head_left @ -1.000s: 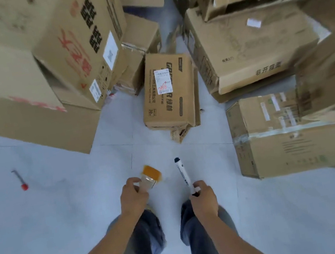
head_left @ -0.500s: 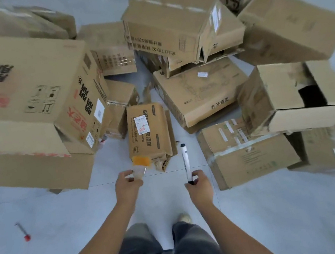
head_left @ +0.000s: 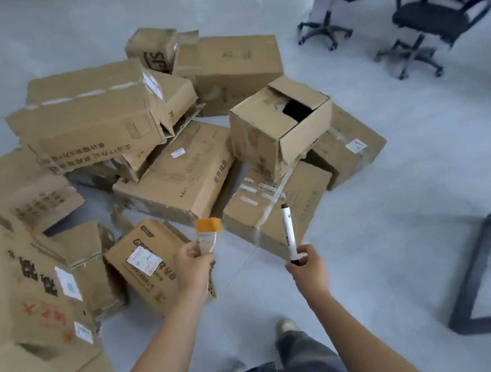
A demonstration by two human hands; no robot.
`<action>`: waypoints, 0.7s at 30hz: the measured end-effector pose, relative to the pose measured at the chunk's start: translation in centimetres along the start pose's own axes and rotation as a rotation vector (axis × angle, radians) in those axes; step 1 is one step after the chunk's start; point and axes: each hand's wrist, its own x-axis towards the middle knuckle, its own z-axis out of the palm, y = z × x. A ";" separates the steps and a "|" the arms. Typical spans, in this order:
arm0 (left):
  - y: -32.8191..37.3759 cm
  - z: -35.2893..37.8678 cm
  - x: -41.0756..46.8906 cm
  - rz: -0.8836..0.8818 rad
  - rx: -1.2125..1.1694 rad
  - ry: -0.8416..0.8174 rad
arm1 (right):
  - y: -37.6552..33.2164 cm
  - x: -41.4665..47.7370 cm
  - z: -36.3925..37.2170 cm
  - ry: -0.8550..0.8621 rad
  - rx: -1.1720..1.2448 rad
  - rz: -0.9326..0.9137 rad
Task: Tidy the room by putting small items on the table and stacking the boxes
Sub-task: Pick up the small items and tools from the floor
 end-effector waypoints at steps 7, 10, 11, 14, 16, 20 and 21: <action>-4.3 1.0 -4.8 0.014 0.247 -0.305 | 9.7 -11.9 -0.8 0.294 0.205 0.262; -5.9 1.6 -8.4 0.039 0.331 -0.451 | 13.0 -16.2 -2.2 0.465 0.291 0.342; -6.2 1.9 -9.4 0.057 0.352 -0.493 | 13.9 -17.4 -2.7 0.518 0.317 0.352; -6.8 2.9 -13.1 0.112 0.364 -0.573 | 16.4 -20.8 -4.5 0.632 0.400 0.358; -7.8 3.7 -15.8 0.152 0.354 -0.619 | 18.3 -23.4 -5.6 0.677 0.439 0.345; -11.8 3.8 -23.5 0.164 0.372 -0.713 | 23.4 -30.9 -7.6 0.748 0.479 0.354; -13.3 3.4 -25.9 0.157 0.394 -0.743 | 25.0 -33.1 -8.0 0.777 0.494 0.371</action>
